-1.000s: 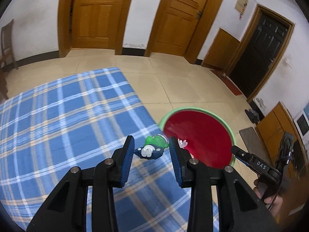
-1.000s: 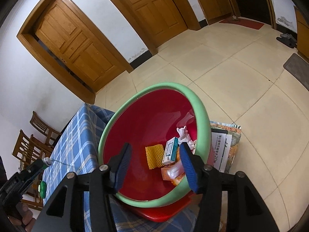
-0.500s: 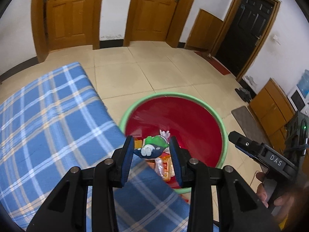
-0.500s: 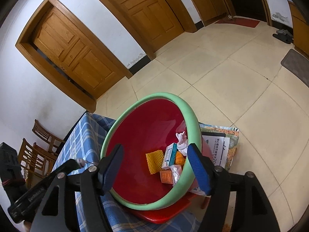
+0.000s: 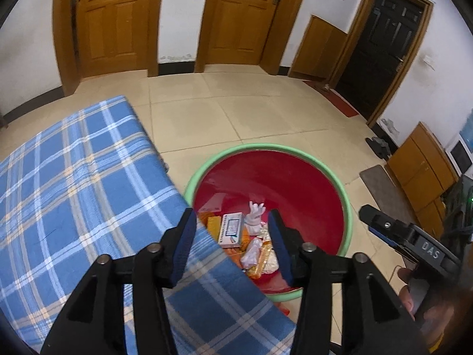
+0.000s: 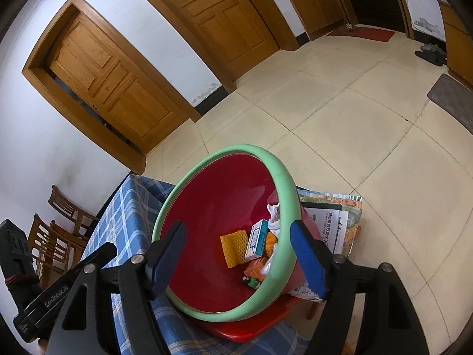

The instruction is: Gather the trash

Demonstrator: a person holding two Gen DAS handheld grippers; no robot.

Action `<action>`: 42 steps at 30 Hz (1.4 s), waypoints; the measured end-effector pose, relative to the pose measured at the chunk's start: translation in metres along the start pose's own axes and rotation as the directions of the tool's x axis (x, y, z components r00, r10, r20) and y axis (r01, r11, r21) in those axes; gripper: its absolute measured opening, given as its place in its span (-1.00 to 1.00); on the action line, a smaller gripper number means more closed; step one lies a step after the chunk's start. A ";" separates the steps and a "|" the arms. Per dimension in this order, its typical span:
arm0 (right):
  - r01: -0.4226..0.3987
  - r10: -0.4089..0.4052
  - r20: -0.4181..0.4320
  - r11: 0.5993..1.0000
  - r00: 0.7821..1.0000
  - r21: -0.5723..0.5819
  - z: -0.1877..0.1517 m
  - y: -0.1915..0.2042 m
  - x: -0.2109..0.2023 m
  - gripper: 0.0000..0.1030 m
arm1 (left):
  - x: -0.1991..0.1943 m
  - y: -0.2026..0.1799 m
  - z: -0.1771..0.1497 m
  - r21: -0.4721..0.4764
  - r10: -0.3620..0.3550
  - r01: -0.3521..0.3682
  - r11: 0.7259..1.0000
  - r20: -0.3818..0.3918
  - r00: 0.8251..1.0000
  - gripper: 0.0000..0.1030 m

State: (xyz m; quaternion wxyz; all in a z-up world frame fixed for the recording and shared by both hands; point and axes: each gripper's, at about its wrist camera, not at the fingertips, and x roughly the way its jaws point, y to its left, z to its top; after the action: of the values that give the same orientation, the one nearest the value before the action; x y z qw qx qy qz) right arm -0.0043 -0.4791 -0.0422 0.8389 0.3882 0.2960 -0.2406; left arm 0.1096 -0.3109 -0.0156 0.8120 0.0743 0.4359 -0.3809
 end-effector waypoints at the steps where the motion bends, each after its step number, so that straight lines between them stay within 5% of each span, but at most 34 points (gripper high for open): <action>1: -0.003 0.003 0.000 1.000 1.000 -0.008 -0.001 0.003 -0.001 0.54 | -0.002 0.003 -0.001 -0.010 0.012 -0.012 1.000 0.000 1.000 0.04; 8: -0.008 0.007 -0.012 0.997 1.000 -0.072 -0.008 0.024 -0.003 0.77 | -0.018 0.025 -0.009 -0.079 0.090 -0.089 0.993 0.017 0.996 0.39; 20: -0.025 0.020 -0.034 0.984 0.999 -0.176 -0.025 0.064 -0.007 0.98 | -0.052 0.073 -0.028 -0.194 0.198 -0.188 0.963 0.034 0.980 0.52; 42: -0.078 0.071 -0.031 0.926 0.997 -0.371 -0.076 0.143 -0.031 0.99 | -0.126 0.109 -0.068 -0.294 0.380 -0.342 0.892 0.079 0.922 0.59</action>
State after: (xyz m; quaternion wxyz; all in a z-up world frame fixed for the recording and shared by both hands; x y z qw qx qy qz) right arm 0.0407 -0.3298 0.0121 0.9031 0.2355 0.3285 -0.1449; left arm 0.0987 -0.1340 0.0167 0.8984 0.0152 0.4074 -0.1632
